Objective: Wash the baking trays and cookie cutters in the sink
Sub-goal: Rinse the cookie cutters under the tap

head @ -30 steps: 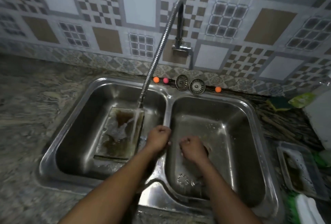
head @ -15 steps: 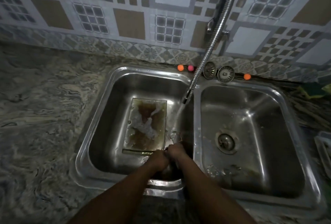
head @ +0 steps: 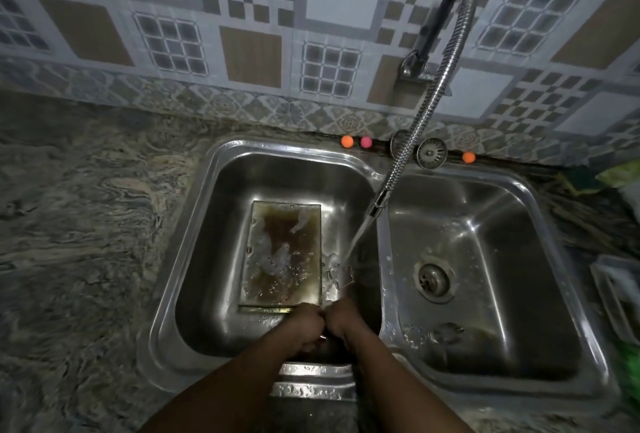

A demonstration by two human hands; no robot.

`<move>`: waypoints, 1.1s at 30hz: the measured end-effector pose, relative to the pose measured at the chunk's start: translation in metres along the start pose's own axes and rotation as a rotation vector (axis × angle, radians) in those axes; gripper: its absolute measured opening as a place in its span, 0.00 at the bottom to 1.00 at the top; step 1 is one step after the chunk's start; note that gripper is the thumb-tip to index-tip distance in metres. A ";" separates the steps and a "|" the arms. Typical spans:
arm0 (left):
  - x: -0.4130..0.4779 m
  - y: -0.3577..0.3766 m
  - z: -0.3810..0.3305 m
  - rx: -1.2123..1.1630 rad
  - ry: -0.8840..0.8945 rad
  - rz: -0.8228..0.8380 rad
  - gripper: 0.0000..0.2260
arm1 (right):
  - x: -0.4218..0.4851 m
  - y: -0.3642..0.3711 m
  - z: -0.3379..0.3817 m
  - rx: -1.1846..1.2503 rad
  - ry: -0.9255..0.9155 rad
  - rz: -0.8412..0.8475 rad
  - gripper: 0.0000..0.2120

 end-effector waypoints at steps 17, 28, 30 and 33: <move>-0.078 -0.073 -0.099 -0.528 0.488 -0.346 0.13 | -0.070 -0.063 0.085 0.421 -0.522 -0.175 0.09; -0.102 -0.072 -0.144 -0.714 0.549 -0.195 0.11 | -0.112 -0.078 0.094 0.482 -0.737 -0.291 0.13; -0.102 -0.070 -0.144 -0.711 0.554 -0.178 0.11 | -0.110 -0.084 0.092 0.461 -0.747 -0.325 0.10; -0.106 -0.061 -0.136 -0.800 0.508 -0.123 0.11 | -0.113 -0.084 0.089 0.366 -0.786 -0.335 0.05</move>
Point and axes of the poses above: each hand's wrist, its own x-axis towards the middle knuckle, its own y-axis out of the palm, z = x × y, the point moved 6 cm from there along x, towards the middle knuckle, and after that the axes turned 5 degrees about y, right-handed, at the moved point
